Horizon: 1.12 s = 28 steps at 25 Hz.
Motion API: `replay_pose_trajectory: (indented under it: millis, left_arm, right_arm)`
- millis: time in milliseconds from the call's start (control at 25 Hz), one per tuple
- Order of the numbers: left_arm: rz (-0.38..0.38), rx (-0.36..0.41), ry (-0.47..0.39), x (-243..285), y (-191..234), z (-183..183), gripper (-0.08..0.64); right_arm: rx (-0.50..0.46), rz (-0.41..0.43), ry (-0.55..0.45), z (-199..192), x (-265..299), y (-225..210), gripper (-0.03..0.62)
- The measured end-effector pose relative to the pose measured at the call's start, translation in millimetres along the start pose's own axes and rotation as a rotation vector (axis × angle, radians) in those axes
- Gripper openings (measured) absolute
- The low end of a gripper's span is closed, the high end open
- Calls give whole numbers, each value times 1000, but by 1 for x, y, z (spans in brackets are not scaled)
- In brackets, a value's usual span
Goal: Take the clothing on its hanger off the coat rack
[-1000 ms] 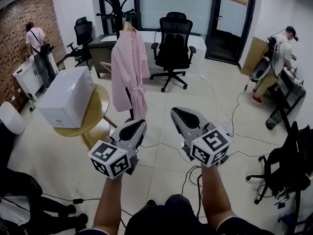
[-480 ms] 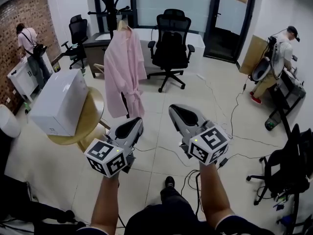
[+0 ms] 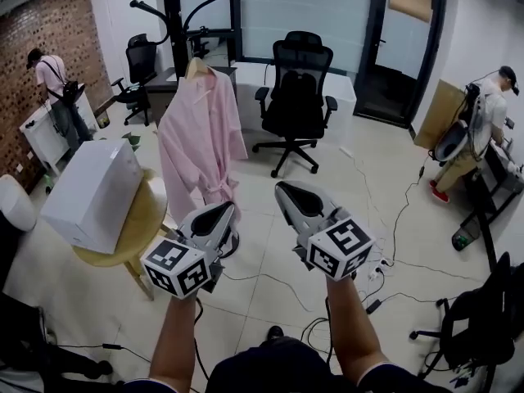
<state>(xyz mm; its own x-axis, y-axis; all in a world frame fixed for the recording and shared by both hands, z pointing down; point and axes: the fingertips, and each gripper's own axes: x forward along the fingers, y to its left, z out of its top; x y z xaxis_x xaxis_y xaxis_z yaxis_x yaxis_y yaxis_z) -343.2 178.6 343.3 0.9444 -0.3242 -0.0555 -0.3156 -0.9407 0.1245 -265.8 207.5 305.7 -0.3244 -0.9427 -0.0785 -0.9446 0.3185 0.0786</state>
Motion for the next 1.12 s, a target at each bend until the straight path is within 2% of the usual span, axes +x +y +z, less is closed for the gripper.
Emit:
replay_pose_trajectory:
  millis: [280, 520, 840, 1120]
  left_arm:
    - [75, 14, -3, 55, 28, 10, 11]
    - [119, 50, 22, 77, 59, 12, 11]
    - [156, 57, 1, 109, 134, 22, 11]
    - [237, 104, 36, 119, 188, 29, 11]
  right_arm:
    - [-39, 95, -6, 7, 40, -38, 0]
    - [3, 93, -32, -1, 69, -76, 1]
    - [14, 111, -14, -17, 141, -112, 0]
    - [2, 139, 12, -20, 203, -119, 0]
